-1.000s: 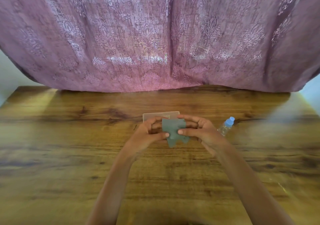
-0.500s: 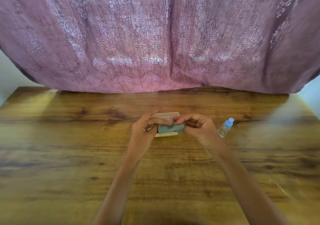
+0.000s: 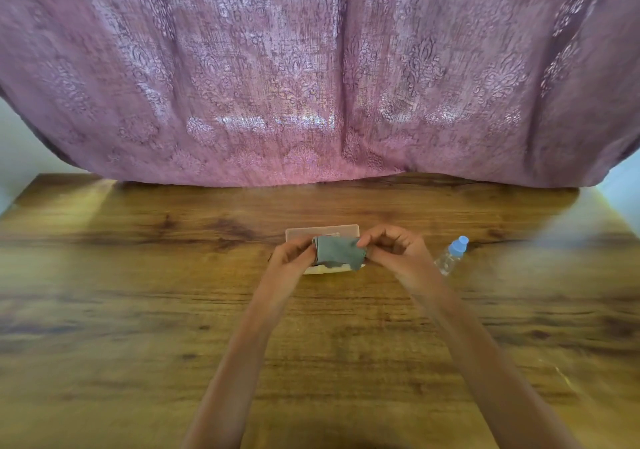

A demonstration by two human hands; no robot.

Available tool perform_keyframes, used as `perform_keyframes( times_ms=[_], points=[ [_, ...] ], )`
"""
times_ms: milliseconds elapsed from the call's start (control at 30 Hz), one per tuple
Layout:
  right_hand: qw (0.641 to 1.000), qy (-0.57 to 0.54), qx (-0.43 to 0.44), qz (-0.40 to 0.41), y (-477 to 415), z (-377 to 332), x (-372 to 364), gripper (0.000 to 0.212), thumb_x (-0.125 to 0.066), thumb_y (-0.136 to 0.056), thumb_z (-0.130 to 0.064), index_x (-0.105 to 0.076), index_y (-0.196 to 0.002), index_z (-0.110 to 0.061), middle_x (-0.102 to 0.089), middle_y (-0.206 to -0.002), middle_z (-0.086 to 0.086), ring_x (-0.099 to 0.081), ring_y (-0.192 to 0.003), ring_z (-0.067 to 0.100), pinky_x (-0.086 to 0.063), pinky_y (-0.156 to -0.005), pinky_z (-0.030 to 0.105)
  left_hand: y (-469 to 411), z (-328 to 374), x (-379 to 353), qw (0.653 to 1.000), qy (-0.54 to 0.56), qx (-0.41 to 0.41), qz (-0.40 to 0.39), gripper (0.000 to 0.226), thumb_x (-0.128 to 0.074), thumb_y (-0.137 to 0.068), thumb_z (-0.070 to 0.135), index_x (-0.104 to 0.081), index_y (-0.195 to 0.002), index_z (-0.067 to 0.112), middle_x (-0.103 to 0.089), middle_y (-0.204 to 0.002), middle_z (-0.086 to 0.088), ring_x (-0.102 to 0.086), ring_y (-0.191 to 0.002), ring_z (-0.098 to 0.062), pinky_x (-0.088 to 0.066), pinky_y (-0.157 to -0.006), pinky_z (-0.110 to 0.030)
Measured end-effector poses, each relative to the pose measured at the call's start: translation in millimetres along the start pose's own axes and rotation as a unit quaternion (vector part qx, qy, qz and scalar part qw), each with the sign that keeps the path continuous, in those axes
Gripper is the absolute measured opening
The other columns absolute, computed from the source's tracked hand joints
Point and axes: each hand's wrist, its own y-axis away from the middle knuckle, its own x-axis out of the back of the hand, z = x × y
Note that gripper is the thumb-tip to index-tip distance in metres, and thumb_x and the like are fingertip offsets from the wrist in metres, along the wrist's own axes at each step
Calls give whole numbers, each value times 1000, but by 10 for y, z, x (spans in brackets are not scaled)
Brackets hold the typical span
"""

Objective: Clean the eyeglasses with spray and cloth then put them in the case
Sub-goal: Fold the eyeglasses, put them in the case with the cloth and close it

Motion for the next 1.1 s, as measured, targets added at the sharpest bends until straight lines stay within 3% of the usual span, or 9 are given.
perform_keyframes(
  times_ms=[67, 167, 367, 500, 600, 767, 833, 967, 1100],
  points=[
    [1000, 5, -14, 4, 2, 15, 3, 29, -59, -87, 12, -72, -82, -13, -74, -88, -4, -68, -91, 9, -56, -73, 22, -14, -50, -2, 996, 58, 64, 28, 14, -64, -87, 28, -73, -98, 28, -71, -109, 3, -68, -99, -12, -49, -91, -28],
    [999, 9, -51, 9, 10, 40, 3, 26, -58, -91, 5, -74, -86, -15, -74, -88, -5, -68, -89, 9, -58, -76, 25, -32, -77, 1, 991, 110, 77, 20, 41, -59, -87, 28, -61, -117, 0, -67, -115, -18, -64, -104, -32, -52, -92, -37],
    [997, -11, -79, 18, 2, 58, -2, 10, -68, -88, -15, -72, -97, -16, -72, -100, 9, -67, -95, 20, -57, -82, 40, -39, -115, -8, 996, 73, 42, -25, 38, -68, -81, 38, -71, -105, 9, -73, -103, -6, -68, -97, -19, -53, -85, -28],
    [992, -35, -123, 7, -30, 81, -9, 55, -83, -68, -22, -62, -119, -17, -73, -105, 11, -70, -95, 21, -57, -76, 27, -55, -84, -35, 997, 77, 17, -26, 31, -67, -79, 24, -70, -105, 8, -73, -100, -8, -68, -94, -20, -52, -90, -34],
    [978, -82, -194, -4, -38, 127, -17, 67, -88, -58, -28, -64, -118, -13, -74, -107, 7, -70, -99, 19, -55, -76, 22, -63, -104, -28, 997, 70, 10, -28, 27, -65, -81, 22, -70, -105, 10, -73, -98, -6, -68, -91, -17, -54, -86, -29],
    [970, -112, -214, 40, -47, 203, 0, 46, -85, -65, -19, -70, -106, -5, -74, -94, 4, -69, -81, 11, -54, -68, 19, -86, -160, 3, 1000, 11, -11, -12, 17, -66, -87, 14, -70, -103, 20, -74, -98, 3, -69, -94, -12, -55, -80, -22],
    [975, -73, -199, 66, -50, 225, 18, 30, -81, -74, -18, -71, -101, -10, -75, -94, 3, -68, -84, 11, -55, -72, 21, -91, -210, 31, 998, -61, -25, 20, 29, -72, -83, 19, -65, -110, 25, -72, -105, 7, -67, -101, -11, -52, -83, -21],
    [967, 136, -164, 143, -52, 244, 52, 10, -72, -84, -26, -66, -92, -27, -73, -90, -8, -66, -86, 5, -49, -69, 21, -148, -365, 121, 962, -263, -1, 73, 90, -84, -69, 30, -34, -144, 20, -47, -135, 8, -43, -124, -9, -37, -103, -28],
    [956, 223, -114, 155, -63, 261, 75, 10, -68, -88, -27, -62, -96, -27, -72, -89, -10, -67, -84, 4, -52, -66, 22, -190, -491, 173, 956, -287, -8, 62, 96, -83, -71, 22, -25, -146, 12, -46, -140, -8, -41, -130, -26, -39, -105, -47]
  ],
)
